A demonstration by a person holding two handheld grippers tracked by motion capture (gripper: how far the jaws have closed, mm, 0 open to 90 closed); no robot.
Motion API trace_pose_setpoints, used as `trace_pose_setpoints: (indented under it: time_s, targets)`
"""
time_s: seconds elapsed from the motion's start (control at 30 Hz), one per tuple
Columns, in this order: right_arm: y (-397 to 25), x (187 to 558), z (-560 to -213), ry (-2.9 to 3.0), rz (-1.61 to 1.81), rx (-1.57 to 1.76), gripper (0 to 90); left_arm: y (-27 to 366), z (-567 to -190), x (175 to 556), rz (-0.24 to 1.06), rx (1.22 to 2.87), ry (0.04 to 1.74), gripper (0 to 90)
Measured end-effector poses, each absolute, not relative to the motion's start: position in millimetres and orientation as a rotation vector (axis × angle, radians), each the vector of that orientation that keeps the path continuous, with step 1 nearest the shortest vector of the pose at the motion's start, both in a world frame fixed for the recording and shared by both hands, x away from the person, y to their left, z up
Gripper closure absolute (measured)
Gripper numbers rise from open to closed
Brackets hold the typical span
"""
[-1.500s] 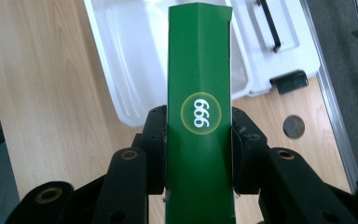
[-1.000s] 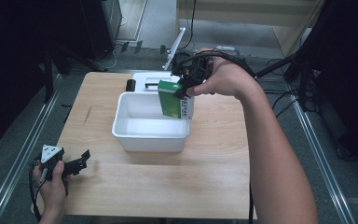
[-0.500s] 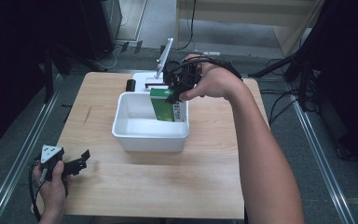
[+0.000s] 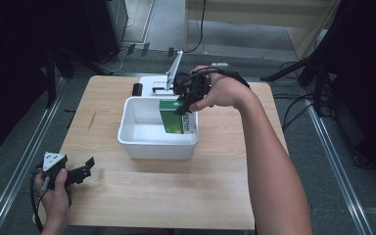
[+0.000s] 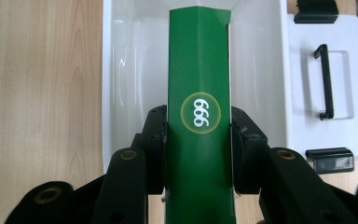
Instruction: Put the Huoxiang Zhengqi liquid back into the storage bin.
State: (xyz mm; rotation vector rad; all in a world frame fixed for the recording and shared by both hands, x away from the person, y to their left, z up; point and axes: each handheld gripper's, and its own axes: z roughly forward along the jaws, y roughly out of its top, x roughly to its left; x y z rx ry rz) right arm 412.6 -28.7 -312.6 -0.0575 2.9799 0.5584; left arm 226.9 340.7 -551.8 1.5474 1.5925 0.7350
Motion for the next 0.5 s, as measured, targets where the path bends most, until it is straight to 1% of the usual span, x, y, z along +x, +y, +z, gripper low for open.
trace_pose_setpoints:
  time_s: [0.5]
  targets:
    - [-24.8,422.9,-346.4,3.038,0.515,-0.069,64.2,340.5,-551.8,227.1,0.738,1.547,1.591,0.9]
